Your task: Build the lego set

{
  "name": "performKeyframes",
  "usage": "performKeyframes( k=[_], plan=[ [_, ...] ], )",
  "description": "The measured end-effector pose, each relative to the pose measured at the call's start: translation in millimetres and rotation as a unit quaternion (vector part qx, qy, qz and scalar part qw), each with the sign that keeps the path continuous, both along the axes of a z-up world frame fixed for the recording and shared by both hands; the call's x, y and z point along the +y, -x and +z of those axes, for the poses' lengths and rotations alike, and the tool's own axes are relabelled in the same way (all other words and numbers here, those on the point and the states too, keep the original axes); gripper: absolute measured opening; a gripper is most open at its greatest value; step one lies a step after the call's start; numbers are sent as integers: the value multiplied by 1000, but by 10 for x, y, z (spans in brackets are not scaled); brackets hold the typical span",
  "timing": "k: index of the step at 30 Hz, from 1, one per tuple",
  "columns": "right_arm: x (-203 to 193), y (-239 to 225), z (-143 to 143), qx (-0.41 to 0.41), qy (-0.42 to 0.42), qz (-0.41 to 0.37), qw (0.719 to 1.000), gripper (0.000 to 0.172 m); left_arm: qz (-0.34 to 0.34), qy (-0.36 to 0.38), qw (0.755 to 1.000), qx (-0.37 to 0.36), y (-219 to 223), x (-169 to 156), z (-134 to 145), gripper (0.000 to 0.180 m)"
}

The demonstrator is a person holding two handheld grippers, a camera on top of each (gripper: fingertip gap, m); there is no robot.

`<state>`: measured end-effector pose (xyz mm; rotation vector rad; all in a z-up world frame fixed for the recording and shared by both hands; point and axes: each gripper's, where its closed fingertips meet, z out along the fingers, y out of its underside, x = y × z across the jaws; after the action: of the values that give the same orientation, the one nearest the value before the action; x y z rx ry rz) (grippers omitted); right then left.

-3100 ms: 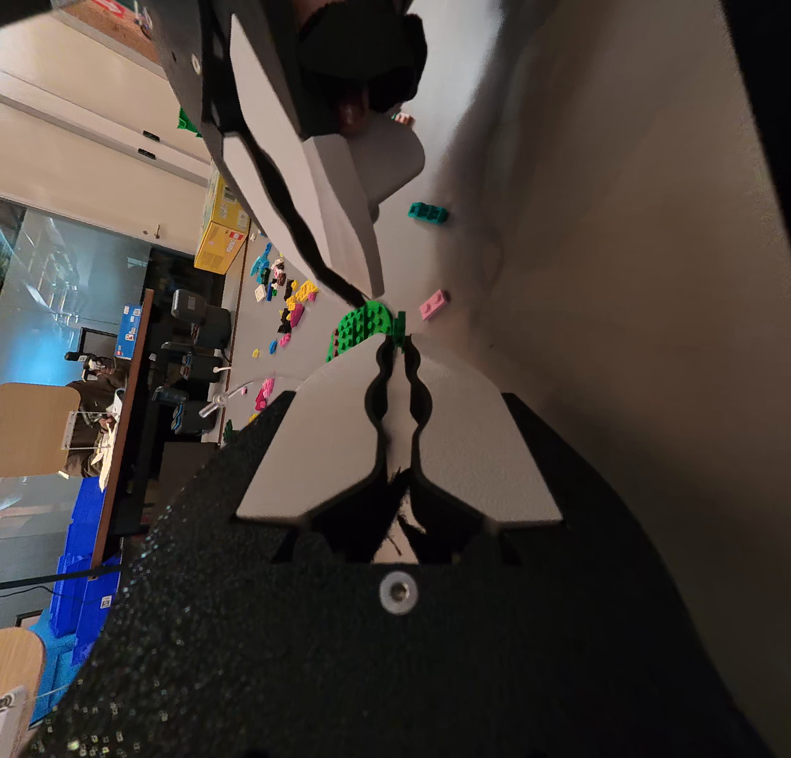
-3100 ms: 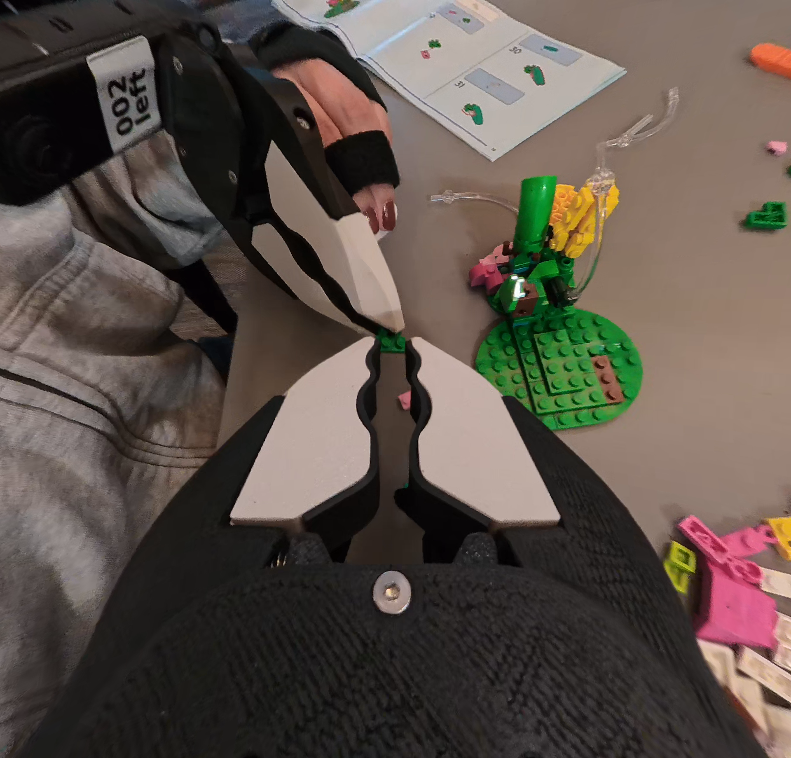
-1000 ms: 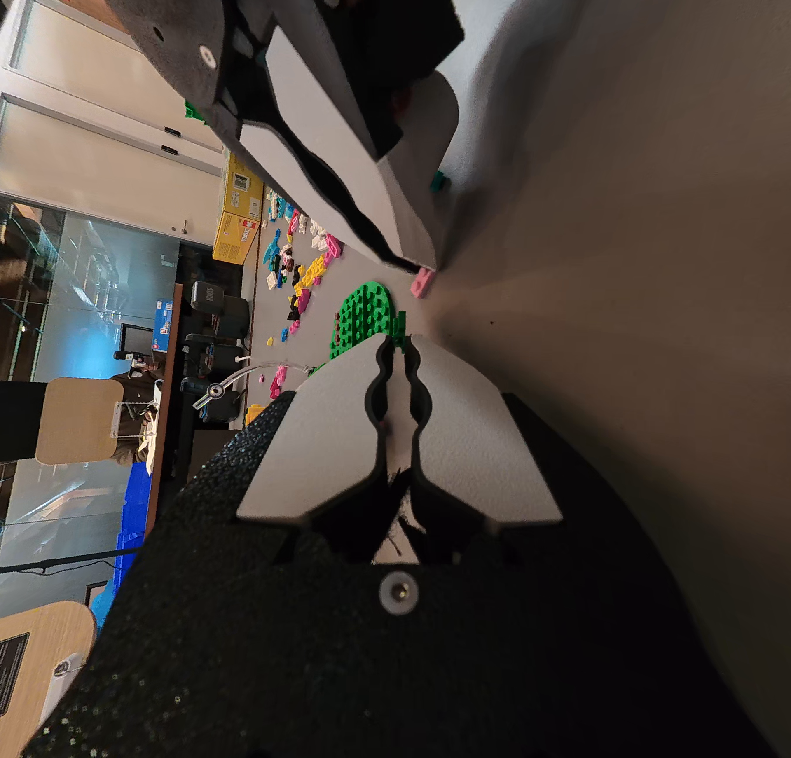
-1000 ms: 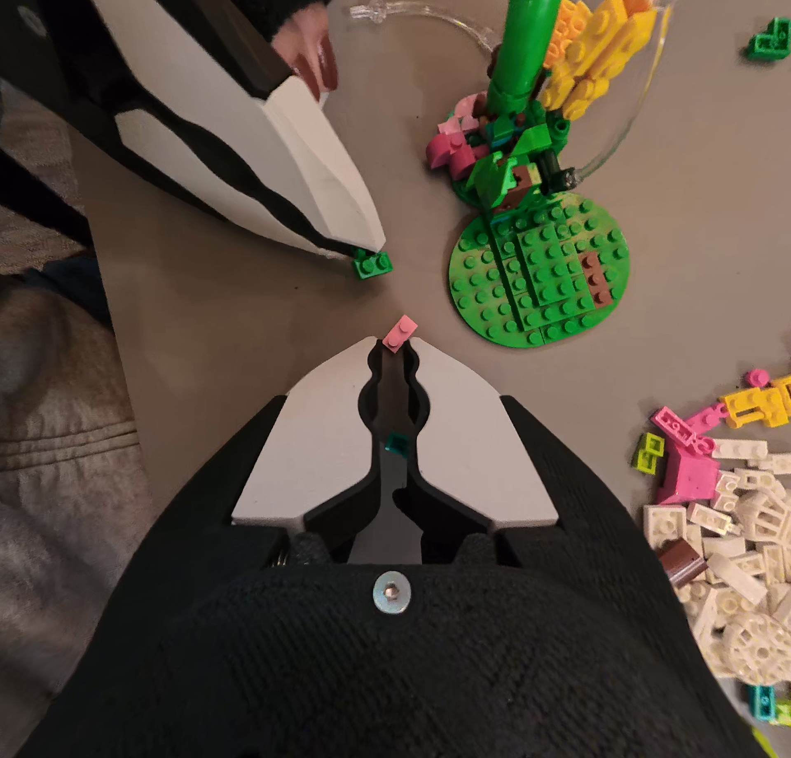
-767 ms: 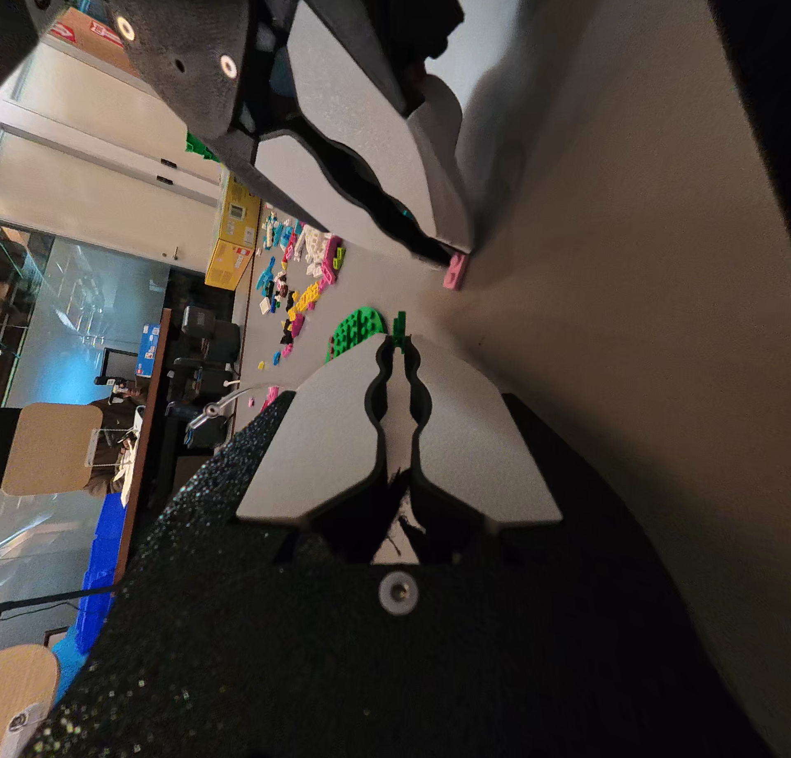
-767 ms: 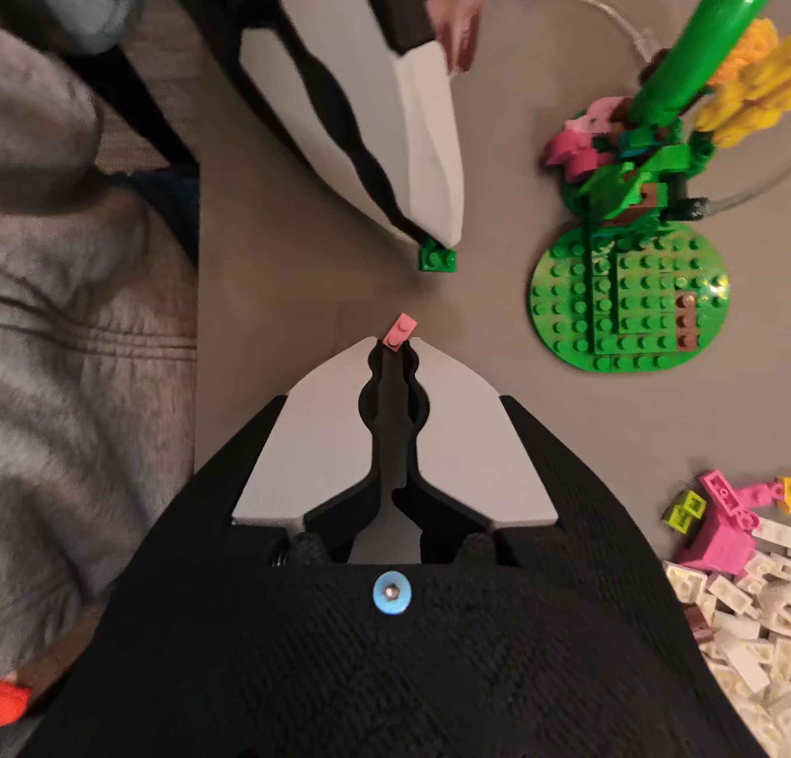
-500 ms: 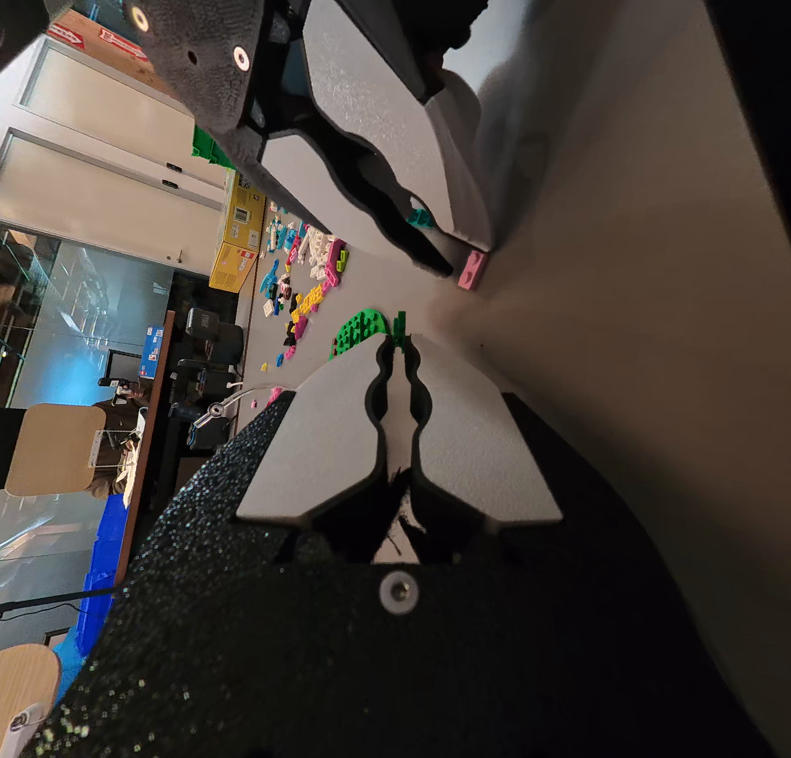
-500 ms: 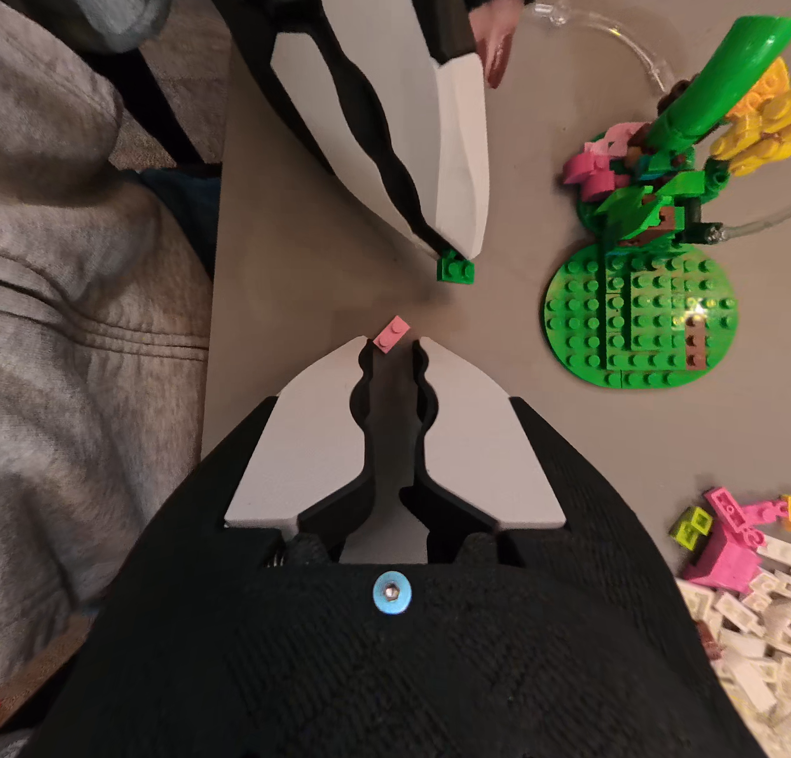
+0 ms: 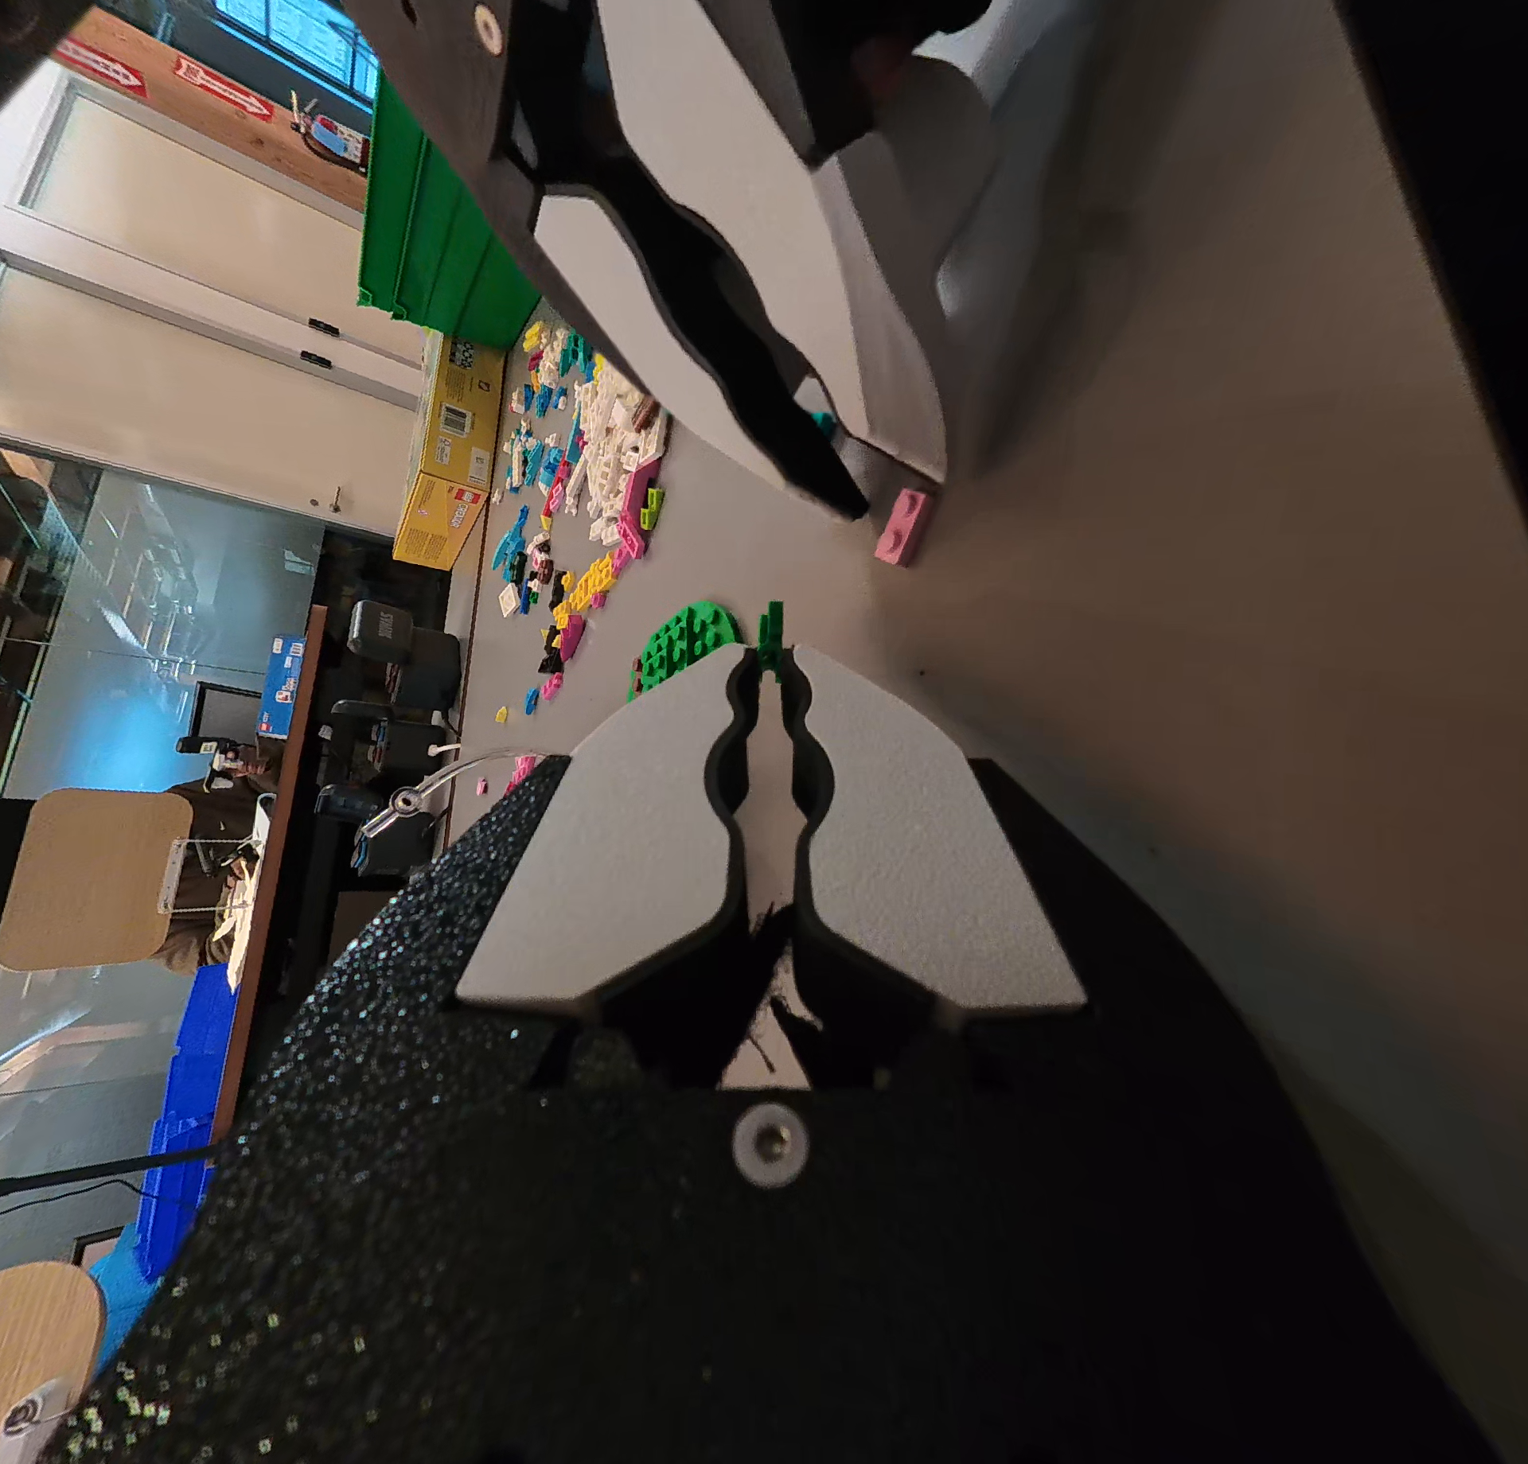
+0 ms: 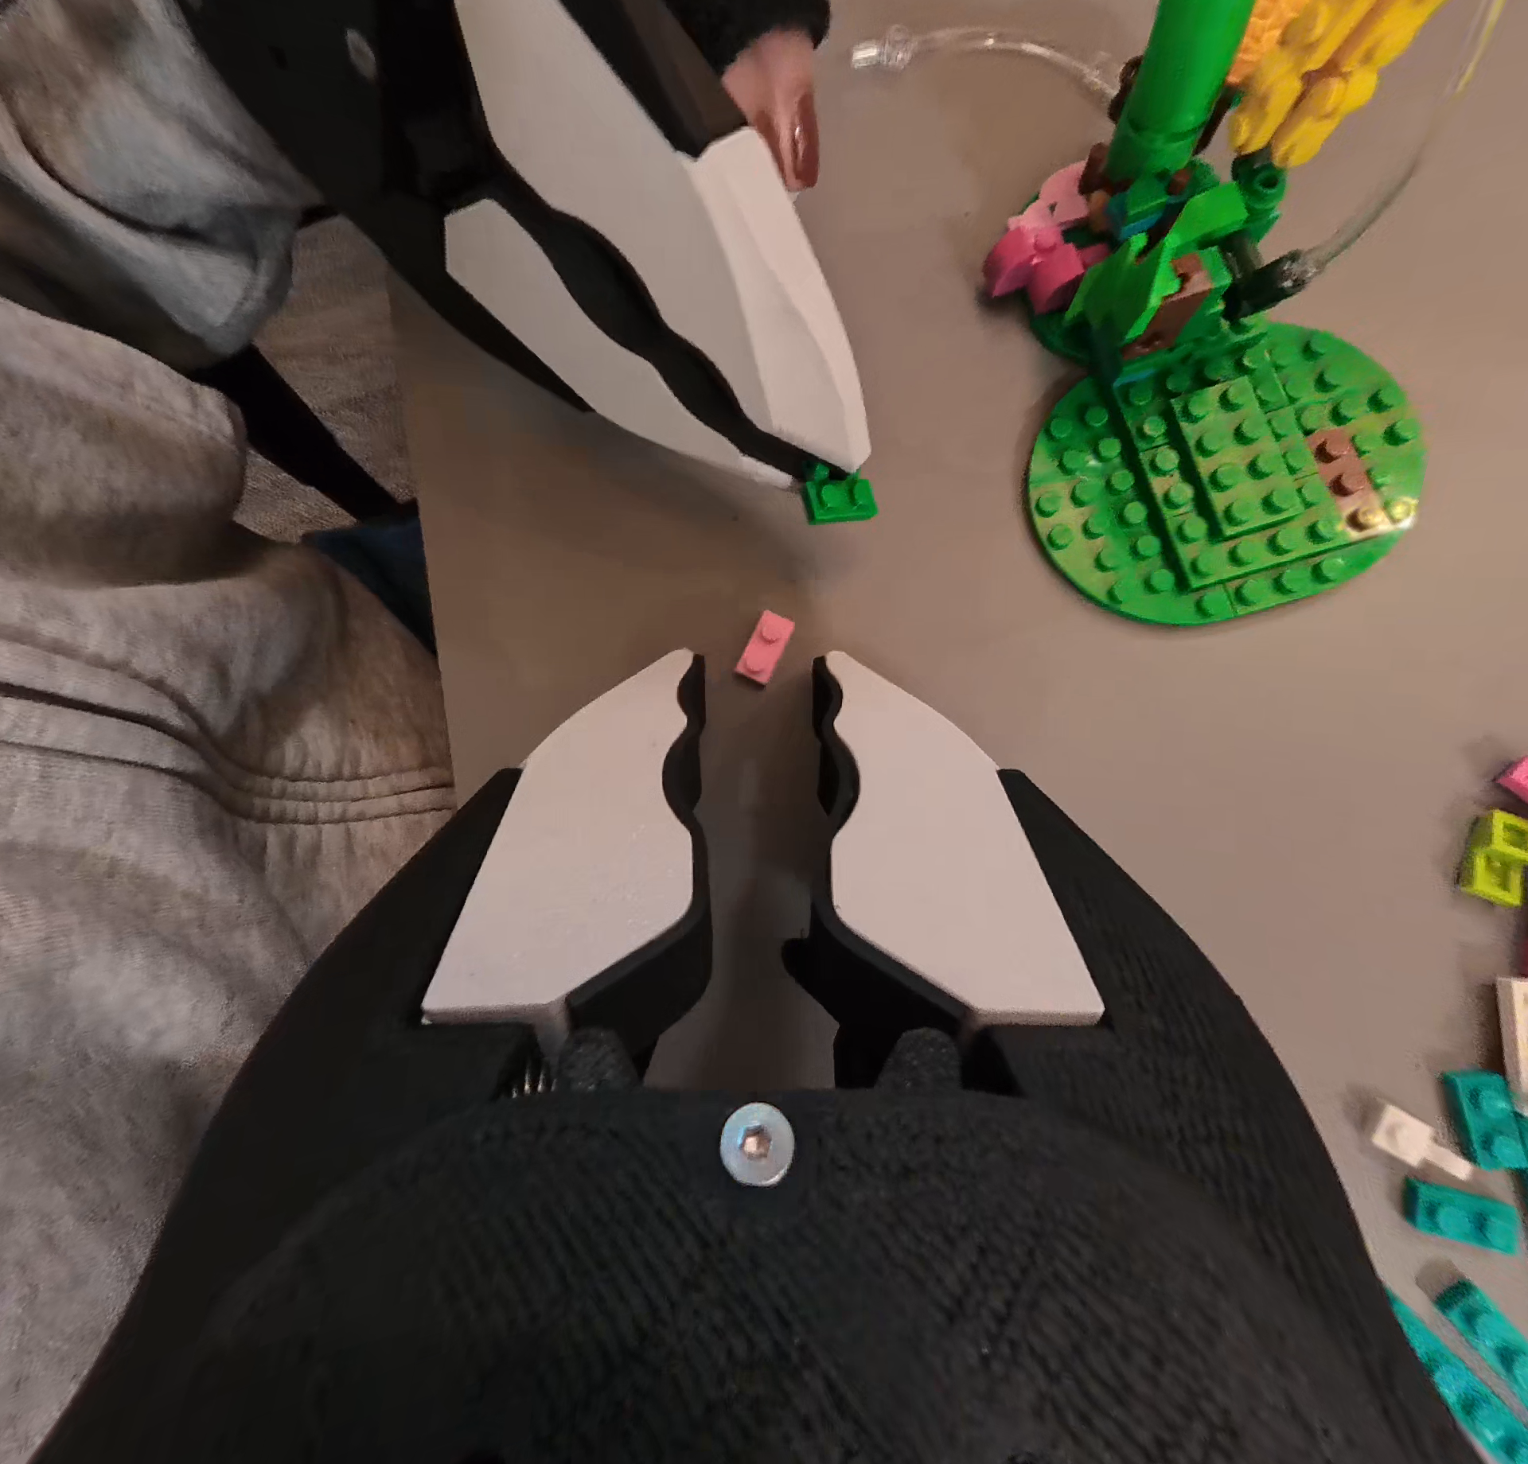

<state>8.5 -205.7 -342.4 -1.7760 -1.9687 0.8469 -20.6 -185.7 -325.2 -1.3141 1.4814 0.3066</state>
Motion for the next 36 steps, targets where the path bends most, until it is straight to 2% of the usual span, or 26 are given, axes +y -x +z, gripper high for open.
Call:
performKeyframes(
  k=[1, 10, 16, 21, 24, 27, 30, 33, 36],
  plan=[
    [3, -7, -15, -6, -10, -5, 1000, 23, -1, 0, 1000, -1, -3, -2, 1, 5],
    [-3, 45, -34, 0, -17, -9, 1000, 10, -7, 6, 1000, -8, -16, -22, 6, 5],
    [-1, 5, -16, -11, 14, 9, 1000, 6, -9, 14, 1000, -19, -22, -30, 18, 5],
    [88, 43, 95, 11, -71, 44, 996, 6, -12, 11, 1000, -23, -37, -40, 39, 5],
    [80, 70, 161, 25, -72, 51, 996, 6, -20, -1, 999, -49, -71, -54, 133, 5],
    [14, 84, 260, 44, 6, 57, 997, 6, -45, 37, 990, -131, -175, -121, 266, 5],
    [-66, 95, 439, 63, 165, 54, 983, 5, -50, 95, 967, -233, -206, -126, 434, 5],
    [-41, 82, 557, 71, 261, 50, 961, 5, -55, 113, 956, -263, -174, -118, 476, 5],
    [-51, 54, 619, 75, 296, 59, 950, 5, -56, 102, 959, -259, -149, -109, 473, 5]
  ],
)
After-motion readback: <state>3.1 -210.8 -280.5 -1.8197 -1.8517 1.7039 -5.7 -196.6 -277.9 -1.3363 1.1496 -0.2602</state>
